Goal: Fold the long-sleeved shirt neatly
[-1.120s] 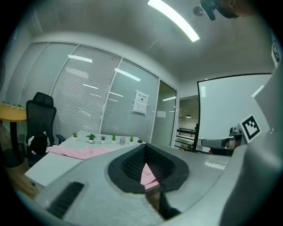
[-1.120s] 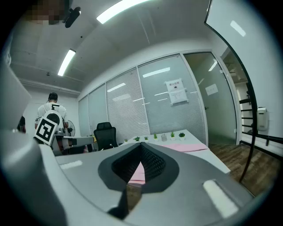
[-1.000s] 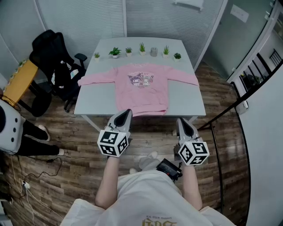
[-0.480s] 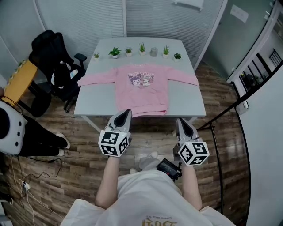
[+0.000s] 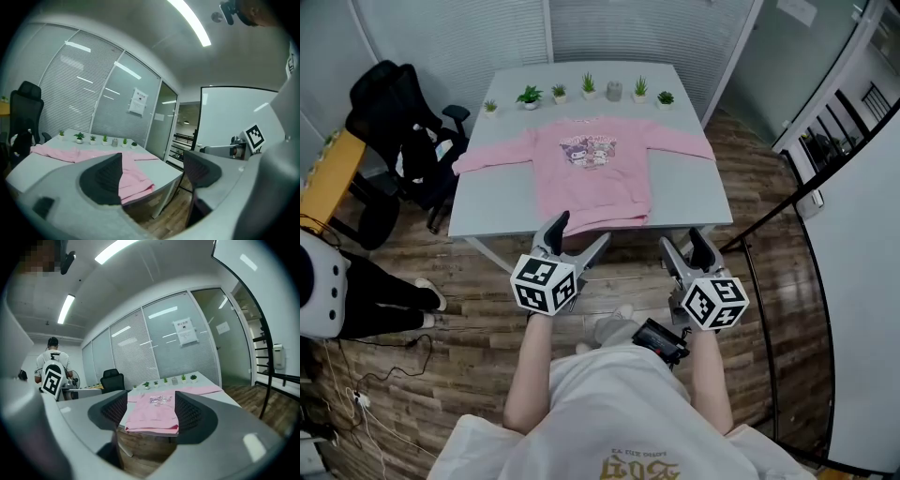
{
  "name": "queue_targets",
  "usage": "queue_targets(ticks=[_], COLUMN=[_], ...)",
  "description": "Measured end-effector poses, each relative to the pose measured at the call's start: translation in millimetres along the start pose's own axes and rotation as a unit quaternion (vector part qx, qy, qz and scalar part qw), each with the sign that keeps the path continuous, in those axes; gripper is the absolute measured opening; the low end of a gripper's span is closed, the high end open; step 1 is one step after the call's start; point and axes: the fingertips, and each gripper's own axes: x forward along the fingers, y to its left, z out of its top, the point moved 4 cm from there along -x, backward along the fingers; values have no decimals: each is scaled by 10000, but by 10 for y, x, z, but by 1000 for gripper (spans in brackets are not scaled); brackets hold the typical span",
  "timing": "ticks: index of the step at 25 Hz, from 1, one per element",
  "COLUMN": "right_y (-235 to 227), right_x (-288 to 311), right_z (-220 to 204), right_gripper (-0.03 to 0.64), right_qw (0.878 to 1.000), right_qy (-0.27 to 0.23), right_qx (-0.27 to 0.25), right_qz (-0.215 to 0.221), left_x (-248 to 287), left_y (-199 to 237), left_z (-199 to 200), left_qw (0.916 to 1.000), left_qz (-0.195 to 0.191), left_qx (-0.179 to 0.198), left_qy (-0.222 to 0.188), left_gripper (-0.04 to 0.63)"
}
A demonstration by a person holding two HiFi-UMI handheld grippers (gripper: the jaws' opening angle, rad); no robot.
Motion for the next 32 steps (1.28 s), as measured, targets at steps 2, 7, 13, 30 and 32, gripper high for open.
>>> queue_targets(ticks=[2,7,13,30,32], right_y=[-13,-91,-323,-1785,-2028], right_x=[-27,-158,-283,648,824], right_z=[-4,-45,-125,-103,-30], right_gripper=[310,308,301,301,301], right_qw=[10000,9996,9978,9955,9952], right_qy=[23,10,30,321,354], right_qx=[45,118,240,426,432], right_qz=[-33,-246,-610,-789,-808], left_x=[20,62,330,2016,2290], left_y=[-4,-50,-145,-124,-100], left_z=[9,-13,-98,-228,-214], left_qw=[10000,10000,9990,9928,9923], left_qz=[-7,-93,-388,-677,-681], left_qx=[46,32,34,394,404], left_qy=[5,-2,218,906,955], left_gripper=[405,393,391,390,390])
